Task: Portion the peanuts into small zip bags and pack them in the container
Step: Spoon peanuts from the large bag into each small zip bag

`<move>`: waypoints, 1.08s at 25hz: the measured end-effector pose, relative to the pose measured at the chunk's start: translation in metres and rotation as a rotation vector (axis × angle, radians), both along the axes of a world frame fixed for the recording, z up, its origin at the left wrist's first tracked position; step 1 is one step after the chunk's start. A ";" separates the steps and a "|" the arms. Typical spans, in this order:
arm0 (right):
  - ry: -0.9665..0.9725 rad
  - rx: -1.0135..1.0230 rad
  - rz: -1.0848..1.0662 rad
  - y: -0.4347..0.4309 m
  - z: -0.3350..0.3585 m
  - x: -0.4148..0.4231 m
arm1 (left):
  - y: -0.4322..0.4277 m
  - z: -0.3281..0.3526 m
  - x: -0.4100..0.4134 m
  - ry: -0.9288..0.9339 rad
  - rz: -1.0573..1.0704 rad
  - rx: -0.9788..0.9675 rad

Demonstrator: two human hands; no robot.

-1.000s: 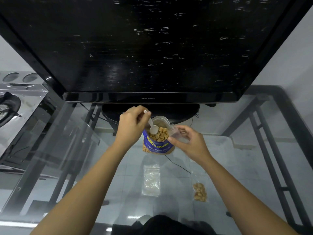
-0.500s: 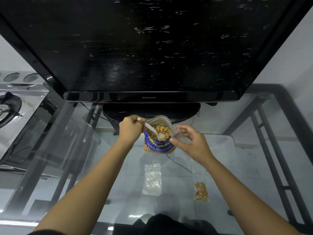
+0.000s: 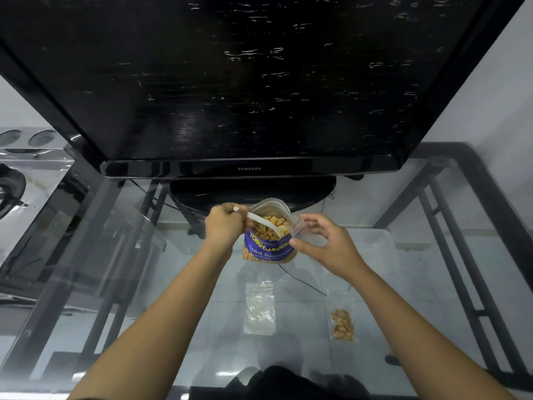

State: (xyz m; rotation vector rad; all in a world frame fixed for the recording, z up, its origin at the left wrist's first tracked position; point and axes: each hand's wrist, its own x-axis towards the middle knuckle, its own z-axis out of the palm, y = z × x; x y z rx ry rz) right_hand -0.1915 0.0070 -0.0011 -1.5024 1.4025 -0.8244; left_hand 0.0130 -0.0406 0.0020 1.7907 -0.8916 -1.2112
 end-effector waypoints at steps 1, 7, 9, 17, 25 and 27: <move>-0.006 0.002 -0.015 0.000 0.000 -0.001 | 0.000 0.000 0.003 0.035 0.024 -0.005; 0.026 -0.079 -0.168 -0.004 0.002 -0.004 | -0.007 0.001 0.020 0.171 0.048 0.041; 0.077 -0.107 -0.175 -0.007 0.004 -0.005 | -0.010 0.000 0.029 0.222 0.049 0.038; 0.424 -0.228 -0.063 -0.018 0.008 0.014 | -0.019 0.011 0.055 0.301 0.118 -0.047; 0.328 -0.291 -0.084 -0.023 0.005 0.039 | -0.015 0.061 0.036 0.028 -0.113 -0.246; 0.229 -0.311 -0.123 -0.022 0.005 0.044 | -0.003 0.081 0.024 -0.250 -0.274 -0.424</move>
